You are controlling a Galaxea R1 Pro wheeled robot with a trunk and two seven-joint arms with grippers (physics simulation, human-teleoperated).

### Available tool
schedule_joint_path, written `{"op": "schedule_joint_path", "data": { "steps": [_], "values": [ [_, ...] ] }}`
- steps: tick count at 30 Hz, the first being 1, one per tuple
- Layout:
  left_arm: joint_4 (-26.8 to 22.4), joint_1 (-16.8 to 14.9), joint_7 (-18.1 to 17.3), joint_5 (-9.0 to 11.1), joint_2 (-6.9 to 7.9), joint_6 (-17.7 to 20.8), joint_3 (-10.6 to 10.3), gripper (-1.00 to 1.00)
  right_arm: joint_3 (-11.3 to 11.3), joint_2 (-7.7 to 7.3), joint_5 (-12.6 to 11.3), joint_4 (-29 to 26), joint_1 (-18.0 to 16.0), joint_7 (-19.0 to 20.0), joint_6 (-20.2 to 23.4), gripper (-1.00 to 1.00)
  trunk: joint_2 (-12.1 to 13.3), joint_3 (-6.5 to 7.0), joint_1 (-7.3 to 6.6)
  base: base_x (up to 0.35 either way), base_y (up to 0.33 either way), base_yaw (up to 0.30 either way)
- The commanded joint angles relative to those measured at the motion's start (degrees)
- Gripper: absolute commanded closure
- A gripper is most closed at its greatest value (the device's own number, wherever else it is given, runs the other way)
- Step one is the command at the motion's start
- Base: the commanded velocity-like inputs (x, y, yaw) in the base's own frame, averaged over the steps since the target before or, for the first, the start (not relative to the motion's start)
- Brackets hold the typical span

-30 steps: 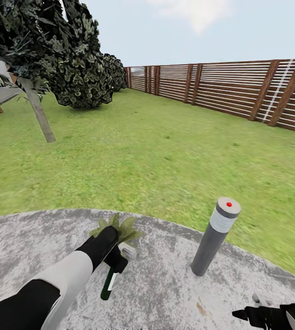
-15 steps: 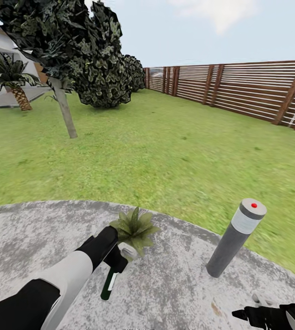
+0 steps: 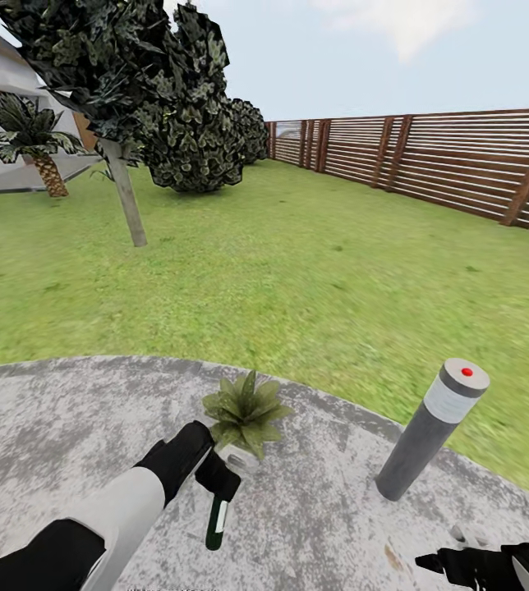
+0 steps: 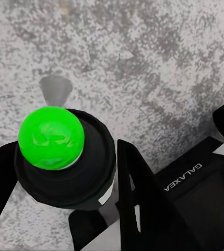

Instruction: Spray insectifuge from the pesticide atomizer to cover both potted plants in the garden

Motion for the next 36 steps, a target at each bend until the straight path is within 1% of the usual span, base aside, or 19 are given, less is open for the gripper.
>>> {"op": "schedule_joint_path", "data": {
  "steps": [1, 10, 12, 13, 14, 15, 17, 18, 23, 36],
  "values": [
    [-0.1, 0.0, -0.5, -0.6, -0.01, 0.0, -0.1, 1.00, -0.5, -0.01, 0.1, -0.1, 0.0, 0.2, 0.6, -1.00, 0.0, -0.05, -0.01, 0.000, 0.000, 0.240],
    [-0.6, 0.0, -0.6, -0.4, -0.02, -0.6, 0.1, 1.00, -0.5, 0.05, 0.1, -0.1, 0.0, 0.2, 0.6, -1.00, 0.0, -0.05, -0.01, 0.000, 0.000, 0.253],
    [-1.3, 0.0, -0.6, -0.3, -0.02, -2.4, 2.0, 1.00, -0.5, 0.05, 0.1, -0.1, 0.0, 0.2, 0.6, -1.00, 0.0, -0.05, -0.01, 0.000, 0.000, 0.256],
    [-1.5, 0.0, -0.6, -0.3, -0.02, -3.4, 3.4, 1.00, -0.5, 0.05, 0.1, -0.1, 0.0, 0.2, 0.6, -1.00, 0.0, -0.05, -0.01, 0.000, 0.000, 0.256],
    [-1.6, 0.0, -0.6, -0.3, 0.01, -4.5, 5.1, 1.00, -0.5, 0.06, 0.1, -0.1, 0.0, 0.2, 0.6, -1.00, 0.0, -0.05, -0.01, 0.000, 0.000, 0.257],
    [-1.6, 0.0, -0.6, -0.3, 0.01, -5.9, 7.3, 1.00, -0.5, 0.06, 0.1, -0.1, 0.0, 0.2, 0.6, -1.00, 0.0, -0.05, -0.01, 0.000, 0.000, 0.257],
    [-1.7, 0.0, -0.6, -0.3, 0.00, -7.0, 9.3, 1.00, -0.5, 0.06, 0.1, -0.1, 0.0, 0.1, 0.6, -1.00, 0.0, -0.05, -0.01, 0.000, 0.000, 0.257],
    [-1.7, 0.0, -0.6, -0.3, -0.01, -7.2, 9.6, 1.00, -0.5, 0.05, 0.1, -0.1, 0.0, 0.1, 0.6, -1.00, 0.0, -0.05, -0.01, 0.000, 0.000, 0.257],
    [-1.7, 0.0, -0.6, -0.4, -0.02, -7.5, 10.1, 1.00, -0.5, 0.04, 0.1, -0.1, 0.0, 0.0, 0.6, -1.00, 0.0, -0.05, -0.01, 0.000, 0.000, 0.257],
    [-1.7, 0.0, -0.6, -0.4, -0.02, -7.6, 10.3, 1.00, -0.5, 0.06, 0.1, -0.1, 0.0, -0.1, 0.6, -1.00, 0.0, -0.05, -0.01, 0.000, 0.000, 0.257]
  ]
}}
